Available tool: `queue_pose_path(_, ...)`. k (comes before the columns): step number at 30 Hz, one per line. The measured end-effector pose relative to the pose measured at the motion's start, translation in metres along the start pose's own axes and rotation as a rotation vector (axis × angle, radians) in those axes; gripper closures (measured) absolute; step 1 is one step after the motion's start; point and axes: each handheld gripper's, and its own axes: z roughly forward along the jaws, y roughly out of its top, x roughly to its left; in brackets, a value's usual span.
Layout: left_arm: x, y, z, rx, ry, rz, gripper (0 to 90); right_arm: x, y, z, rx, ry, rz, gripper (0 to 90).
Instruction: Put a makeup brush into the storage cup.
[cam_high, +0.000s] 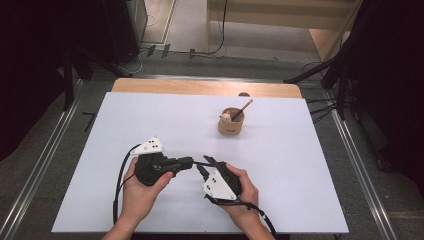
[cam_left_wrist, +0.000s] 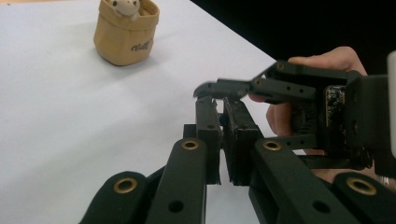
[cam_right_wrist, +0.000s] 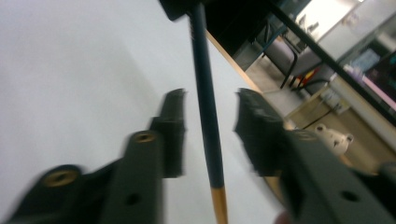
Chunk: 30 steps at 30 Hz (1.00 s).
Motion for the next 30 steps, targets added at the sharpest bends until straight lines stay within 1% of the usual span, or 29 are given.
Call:
queue_pose_path(1, 0.001, 0.000, -0.001, -0.006, 0.002, 0.001, 87.0, -0.001, 0.000, 0.000, -0.006, -0.004, 0.055, 49.7)
queue_pose_path(4, 0.003, 0.000, -0.004, -0.029, 0.019, 0.002, 87.0, -0.006, -0.002, -0.003, -0.034, 0.002, 0.163, 42.2)
queue_pose_path(5, 0.004, 0.000, -0.006, -0.040, 0.026, 0.004, 87.1, -0.009, -0.002, -0.005, -0.043, 0.001, 0.223, 39.4)
queue_pose_path(7, 0.006, -0.001, -0.008, -0.067, 0.031, 0.002, 87.0, -0.014, -0.003, -0.008, -0.063, 0.023, 0.312, 34.9)
queue_pose_path(9, 0.009, -0.002, -0.010, -0.100, 0.037, -0.005, 87.1, -0.019, -0.003, -0.012, -0.055, 0.047, 0.421, 30.6)
queue_pose_path(10, 0.010, -0.002, -0.011, -0.118, 0.038, -0.004, 87.1, -0.022, -0.003, -0.013, -0.044, 0.067, 0.474, 26.9)
queue_pose_path(11, 0.010, -0.002, -0.012, -0.130, 0.039, -0.003, 87.1, -0.024, -0.004, -0.015, -0.050, 0.086, 0.520, 22.9)
queue_pose_path(12, 0.011, -0.003, -0.013, -0.145, 0.044, 0.001, 87.1, -0.026, -0.004, -0.017, -0.049, 0.091, 0.551, 19.0)
queue_pose_path(13, 0.012, -0.004, -0.014, -0.157, 0.046, -0.001, 87.1, -0.027, -0.003, -0.018, -0.048, 0.098, 0.592, 13.0)
queue_pose_path(14, 0.012, -0.004, -0.015, -0.169, 0.046, 0.002, 87.0, -0.028, -0.002, -0.020, -0.053, 0.099, 0.623, 13.0)
queue_pose_path(15, 0.012, -0.005, -0.015, -0.185, 0.045, 0.004, 87.1, -0.028, -0.002, -0.021, -0.060, 0.100, 0.642, 12.1)
queue_pose_path(16, 0.012, -0.005, -0.016, -0.198, 0.046, 0.010, 87.1, -0.029, -0.001, -0.022, -0.070, 0.106, 0.678, 8.1)
queue_pose_path(18, 0.011, -0.006, -0.016, -0.222, 0.043, 0.022, 87.0, -0.029, 0.000, -0.022, -0.073, 0.129, 0.750, 1.7)
queue_pose_path(19, 0.010, -0.007, -0.016, -0.240, 0.037, 0.030, 87.0, -0.030, 0.000, -0.022, -0.073, 0.138, 0.793, 0.0)
queue_pose_path(20, 0.010, -0.008, -0.016, -0.249, 0.040, 0.036, 87.0, -0.030, -0.001, -0.022, -0.073, 0.150, 0.840, 0.0)
queue_pose_path(21, 0.009, -0.009, -0.016, -0.265, 0.044, 0.043, 87.1, -0.030, -0.002, -0.021, -0.078, 0.163, 0.874, 0.0)
queue_pose_path(22, 0.008, -0.010, -0.015, -0.277, 0.045, 0.047, 87.1, -0.031, -0.003, -0.021, -0.091, 0.183, 0.934, 0.0)
queue_pose_path(23, 0.008, -0.011, -0.014, -0.285, 0.044, 0.049, 87.0, -0.031, -0.004, -0.021, -0.115, 0.210, 0.982, 0.0)
queue_pose_path(24, 0.008, -0.012, -0.013, -0.296, 0.038, 0.051, 87.0, -0.031, -0.005, -0.021, -0.120, 0.228, 1.021, 0.0)
queue_pose_path(26, 0.006, -0.015, -0.010, -0.308, 0.042, 0.058, 87.0, -0.032, -0.006, -0.020, -0.122, 0.242, 1.083, 0.0)
queue_pose_path(28, 0.005, -0.017, -0.008, -0.327, 0.037, 0.064, 87.0, -0.032, -0.008, -0.019, -0.120, 0.262, 1.147, 0.0)
queue_pose_path(30, 0.003, -0.019, -0.006, -0.336, 0.025, 0.067, 87.0, -0.033, -0.010, -0.018, -0.127, 0.281, 1.203, 0.0)
